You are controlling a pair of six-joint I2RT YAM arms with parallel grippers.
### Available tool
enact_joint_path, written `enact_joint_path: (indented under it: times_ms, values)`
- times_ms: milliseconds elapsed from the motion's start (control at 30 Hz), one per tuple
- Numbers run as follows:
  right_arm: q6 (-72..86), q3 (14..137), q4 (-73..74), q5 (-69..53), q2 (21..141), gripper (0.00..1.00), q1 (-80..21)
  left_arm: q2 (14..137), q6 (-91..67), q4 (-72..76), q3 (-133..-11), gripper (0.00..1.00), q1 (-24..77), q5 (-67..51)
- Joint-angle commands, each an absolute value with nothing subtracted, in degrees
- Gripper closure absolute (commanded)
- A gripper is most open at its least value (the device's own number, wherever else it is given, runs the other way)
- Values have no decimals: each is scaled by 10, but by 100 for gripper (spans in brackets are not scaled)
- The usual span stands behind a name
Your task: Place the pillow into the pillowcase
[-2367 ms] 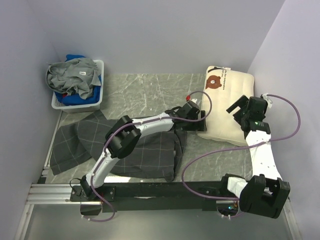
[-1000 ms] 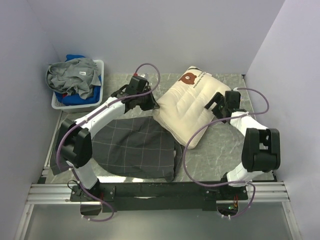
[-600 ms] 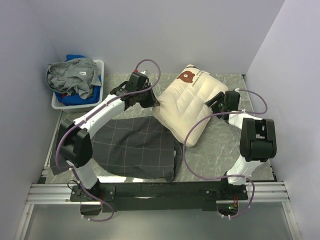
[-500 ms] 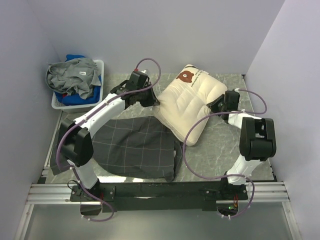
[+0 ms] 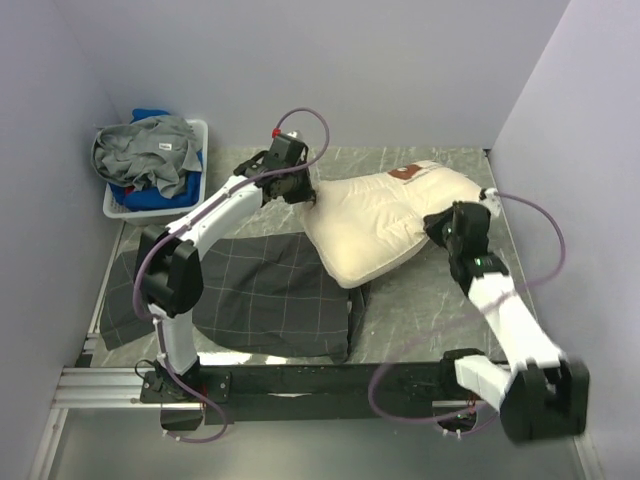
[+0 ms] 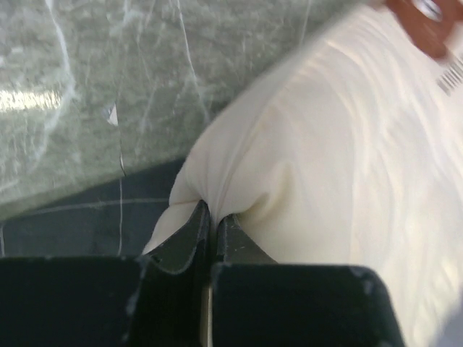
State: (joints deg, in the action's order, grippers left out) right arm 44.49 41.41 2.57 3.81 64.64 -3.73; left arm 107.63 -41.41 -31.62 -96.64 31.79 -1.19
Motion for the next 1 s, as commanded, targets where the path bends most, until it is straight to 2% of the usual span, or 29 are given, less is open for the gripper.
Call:
enact_joint_path:
  times_ms: [0,167,367,433,467,533,567,633,733,833,867,933,967]
  values:
    - [462,349,82,91,470,100,-98,1101,-407,-260,-1018,99,342,-2]
    - [447,288,181,93,344,100,-99,1121,-410,-238,-1029,99,402,19]
    - [451,263,252,113,293,99,-98,1151,-424,-218,-1042,99,460,17]
    - [447,274,271,95,277,86,-98,1165,-420,-233,-1065,99,475,26]
    - [445,279,287,83,271,64,-99,1173,-420,-234,-1067,99,481,27]
    - [425,286,286,38,255,46,-98,1175,-424,-229,-1061,99,492,28]
    - [418,290,288,26,256,41,-99,1175,-427,-224,-1057,99,496,30]
    - [400,307,288,7,268,38,-101,1175,-435,-219,-1045,98,502,30]
    - [378,315,267,-32,291,26,-115,1172,-440,-210,-1034,89,503,18]
    - [367,334,267,-22,325,25,-146,1178,-426,-214,-1044,77,504,6]
    - [366,345,270,-1,330,25,-162,1178,-423,-217,-1047,67,504,7]
    - [366,356,288,28,337,23,-173,1173,-419,-222,-1045,55,504,14]
    - [367,366,295,39,337,21,-174,1169,-418,-221,-1042,52,504,17]
